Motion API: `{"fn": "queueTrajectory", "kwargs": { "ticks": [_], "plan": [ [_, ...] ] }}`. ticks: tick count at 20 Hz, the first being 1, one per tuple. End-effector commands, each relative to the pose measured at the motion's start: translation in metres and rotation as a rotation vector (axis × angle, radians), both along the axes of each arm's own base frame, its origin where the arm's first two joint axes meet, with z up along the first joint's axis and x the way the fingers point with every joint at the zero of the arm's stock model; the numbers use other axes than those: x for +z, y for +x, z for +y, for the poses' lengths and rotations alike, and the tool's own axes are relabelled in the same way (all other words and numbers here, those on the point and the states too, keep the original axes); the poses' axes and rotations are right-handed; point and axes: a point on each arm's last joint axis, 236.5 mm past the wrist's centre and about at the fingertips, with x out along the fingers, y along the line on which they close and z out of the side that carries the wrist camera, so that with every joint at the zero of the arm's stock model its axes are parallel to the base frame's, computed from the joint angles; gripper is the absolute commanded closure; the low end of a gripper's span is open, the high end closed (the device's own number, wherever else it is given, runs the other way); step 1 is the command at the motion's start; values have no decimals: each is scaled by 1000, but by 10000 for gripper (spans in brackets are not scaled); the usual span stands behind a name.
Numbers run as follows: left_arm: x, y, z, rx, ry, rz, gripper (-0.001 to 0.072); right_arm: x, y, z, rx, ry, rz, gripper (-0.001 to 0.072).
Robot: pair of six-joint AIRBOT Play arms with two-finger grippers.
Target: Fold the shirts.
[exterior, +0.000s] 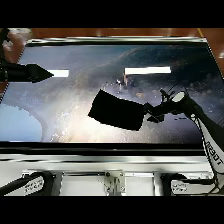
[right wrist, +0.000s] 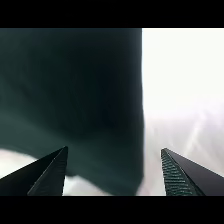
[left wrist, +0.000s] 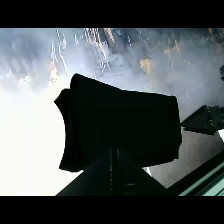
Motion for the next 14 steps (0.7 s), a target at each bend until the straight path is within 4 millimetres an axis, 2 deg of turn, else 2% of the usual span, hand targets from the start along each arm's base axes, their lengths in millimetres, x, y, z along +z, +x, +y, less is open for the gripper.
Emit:
{"fn": "queueTrajectory", "kwargs": {
  "ticks": [1, 3, 4, 5, 7, 8, 10, 12, 14],
  "plan": [
    [0, -4, -13, -32, -1, 2, 672, -14, 17, 25, -82, 120, -31, 17],
    [0, -5, -21, -47, -1, -2, 672, -15, 27, 37, -114, 161, -53, 62],
    [1, -5, -23, -48, -2, -8, 671, -12, 33, 38, -127, 177, -75, 337],
    [2, -4, -25, -48, -2, -13, 672, -4, 38, 42, -101, 199, -118, 648],
    [2, -5, -29, -56, -4, -14, 672, 23, 51, 49, 10, 235, -227, 650],
    [3, -6, -31, -62, -6, -14, 672, 43, 62, 51, 82, 248, -299, 650],
    [3, -8, -39, -80, -8, -14, 672, 87, 93, 42, 129, 248, -426, 651],
    [2, -15, -50, -114, -9, -4, 672, 130, 132, 12, 38, 239, -516, 651],
    [-2, -30, -63, -175, -7, 33, 672, 166, 160, -35, -85, 232, -573, 650]
  ]
}}
